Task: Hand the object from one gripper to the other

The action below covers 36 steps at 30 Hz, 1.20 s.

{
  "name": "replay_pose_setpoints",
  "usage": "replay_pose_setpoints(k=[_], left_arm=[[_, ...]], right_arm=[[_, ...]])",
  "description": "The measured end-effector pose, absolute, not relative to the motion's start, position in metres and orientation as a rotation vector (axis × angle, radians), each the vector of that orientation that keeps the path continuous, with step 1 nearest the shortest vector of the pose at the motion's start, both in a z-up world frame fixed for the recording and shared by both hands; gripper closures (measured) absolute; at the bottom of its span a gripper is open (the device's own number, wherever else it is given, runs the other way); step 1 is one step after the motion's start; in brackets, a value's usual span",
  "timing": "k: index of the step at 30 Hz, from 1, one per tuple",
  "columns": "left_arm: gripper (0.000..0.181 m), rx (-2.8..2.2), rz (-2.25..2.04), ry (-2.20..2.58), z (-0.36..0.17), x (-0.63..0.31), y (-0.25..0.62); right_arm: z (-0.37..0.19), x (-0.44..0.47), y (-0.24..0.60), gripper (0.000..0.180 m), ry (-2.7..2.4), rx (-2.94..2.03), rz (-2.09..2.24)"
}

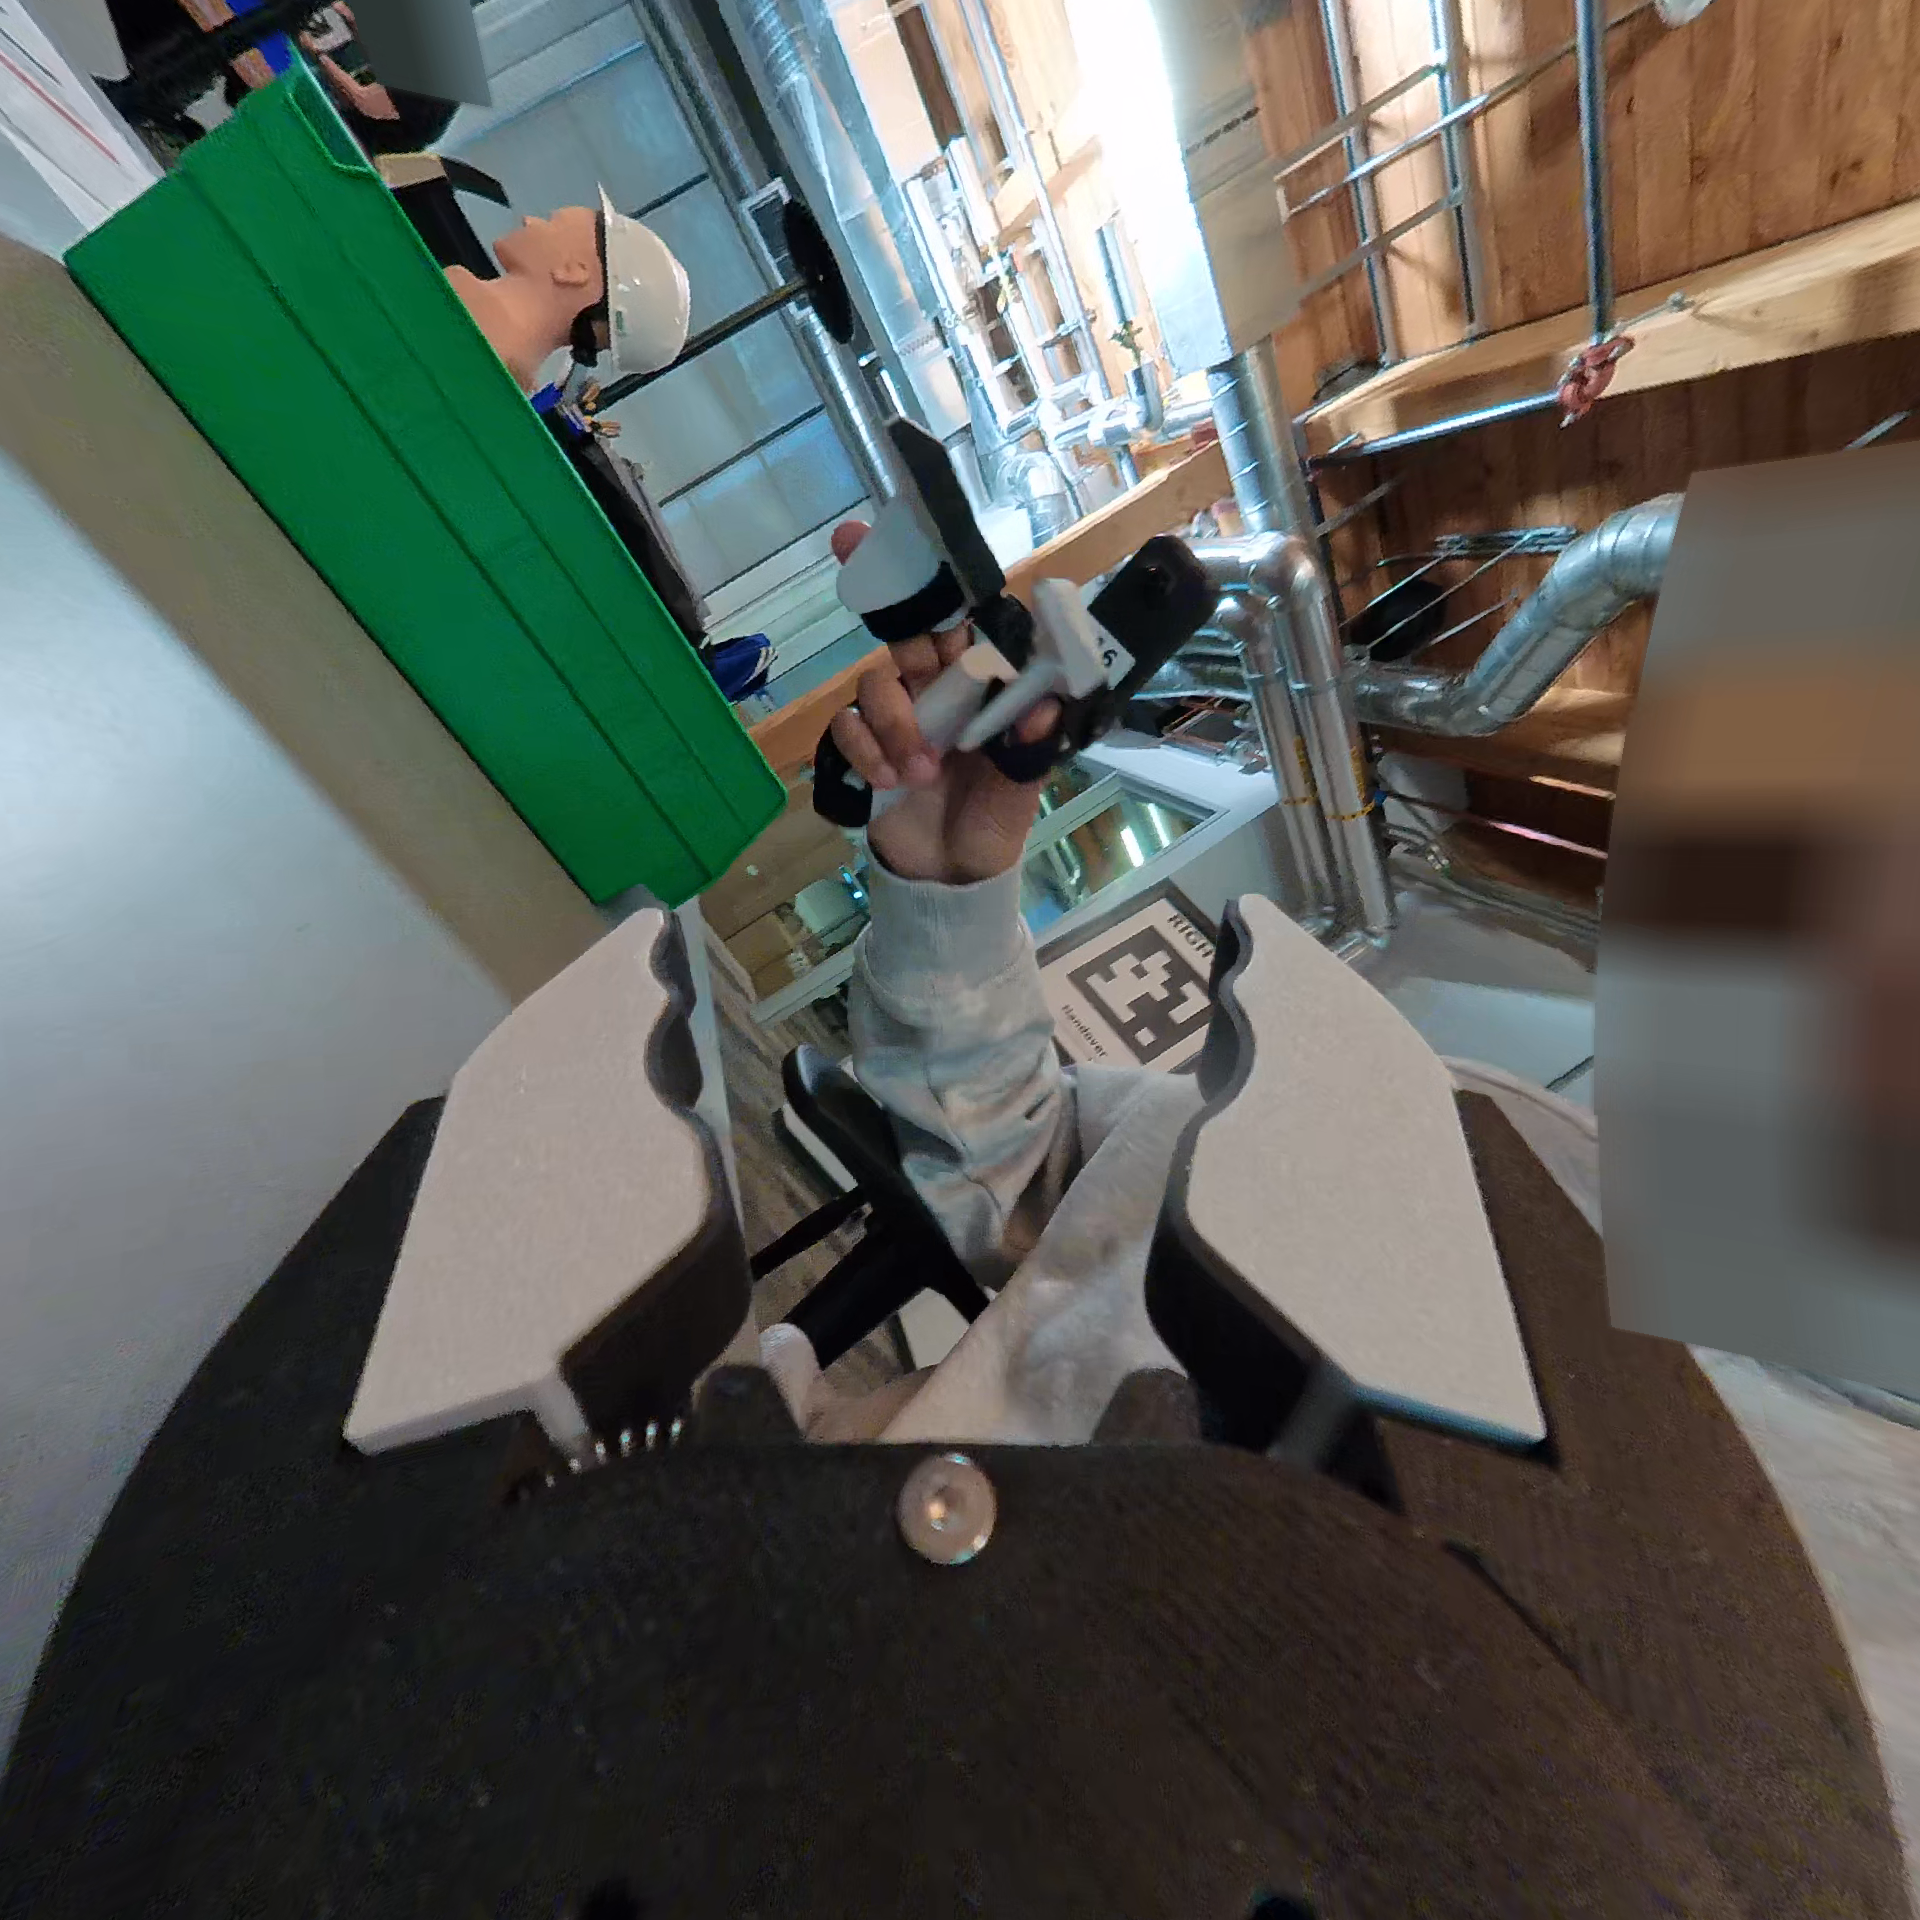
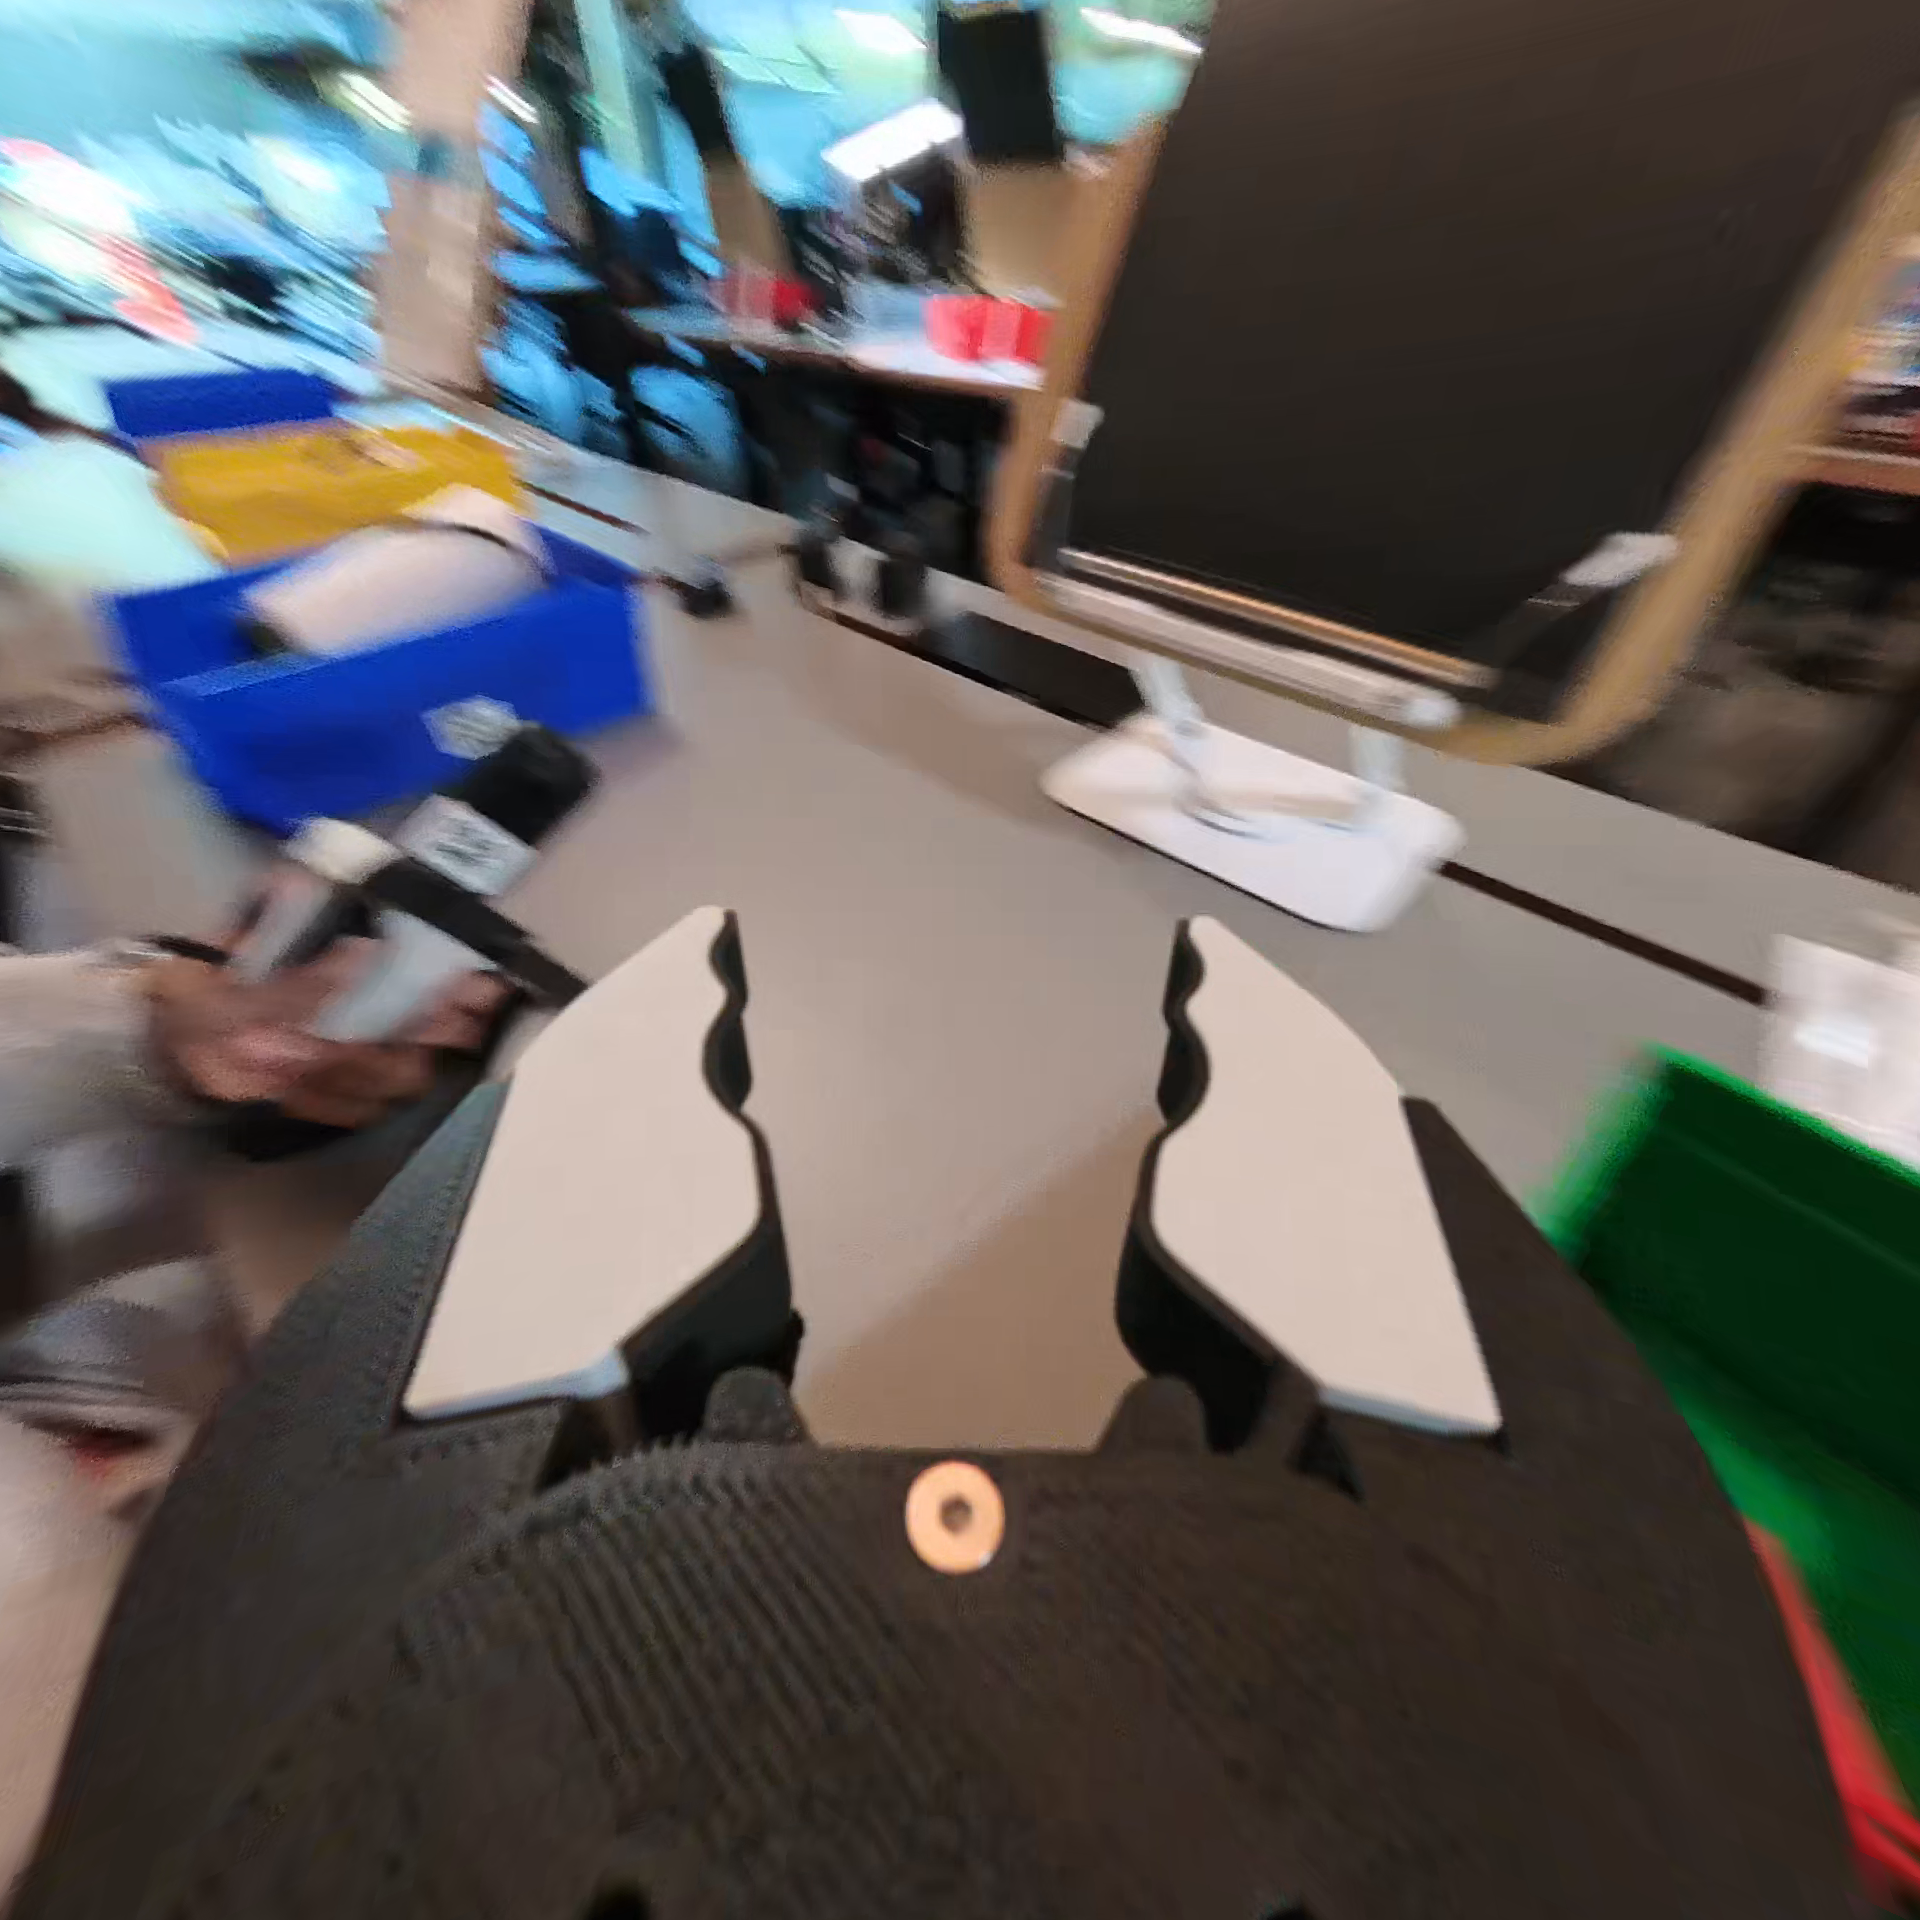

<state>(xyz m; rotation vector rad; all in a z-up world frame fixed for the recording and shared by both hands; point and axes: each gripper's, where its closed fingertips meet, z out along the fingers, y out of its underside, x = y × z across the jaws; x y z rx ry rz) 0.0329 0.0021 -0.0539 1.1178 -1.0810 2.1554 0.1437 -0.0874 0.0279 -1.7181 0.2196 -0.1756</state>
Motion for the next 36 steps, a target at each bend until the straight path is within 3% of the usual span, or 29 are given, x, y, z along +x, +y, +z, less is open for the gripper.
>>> replay_pose_setpoints(k=[5,9,12,15,19,22,25,31,33,36], left_arm=[[0.091,1.156,2.18,-1.247,-0.057,0.032,0.001],[0.114,1.242,2.254,-1.382,-0.058,0.037,0.014],[0.142,1.374,2.314,-1.449,-0.059,0.045,0.038],[0.166,1.455,2.411,-1.464,-0.043,0.046,0.068],[0.18,1.652,2.536,-1.536,-0.015,0.038,0.124],[0.171,1.813,2.605,-1.584,0.012,0.023,0.175],[0.142,2.204,2.508,-1.697,0.022,0.003,0.243],[0.102,3.264,1.675,-1.756,-0.011,-0.083,0.396],[0.095,3.43,1.34,-1.681,-0.034,-0.114,0.428],[0.087,3.515,1.228,-1.486,-0.048,-0.144,0.451]], right_arm=[[-0.049,0.069,-0.018,0.118,0.051,-1.798,0.028],[-0.1,0.044,0.003,0.133,-0.054,-1.908,0.047],[-0.111,0.041,0.007,0.144,-0.086,-1.945,0.065],[-0.11,0.042,0.007,0.144,-0.071,-1.941,0.09],[-0.106,0.042,0.004,0.139,-0.059,-1.911,0.122],[-0.107,0.042,0.004,0.139,-0.057,-1.917,0.143],[-0.11,0.04,0.005,0.138,-0.066,-1.933,0.143],[-0.115,0.035,0.006,0.139,-0.111,-1.97,0.105],[-0.118,0.033,0.007,0.139,-0.127,-1.989,0.09],[-0.124,0.031,0.008,0.139,-0.158,-2.024,0.056]])
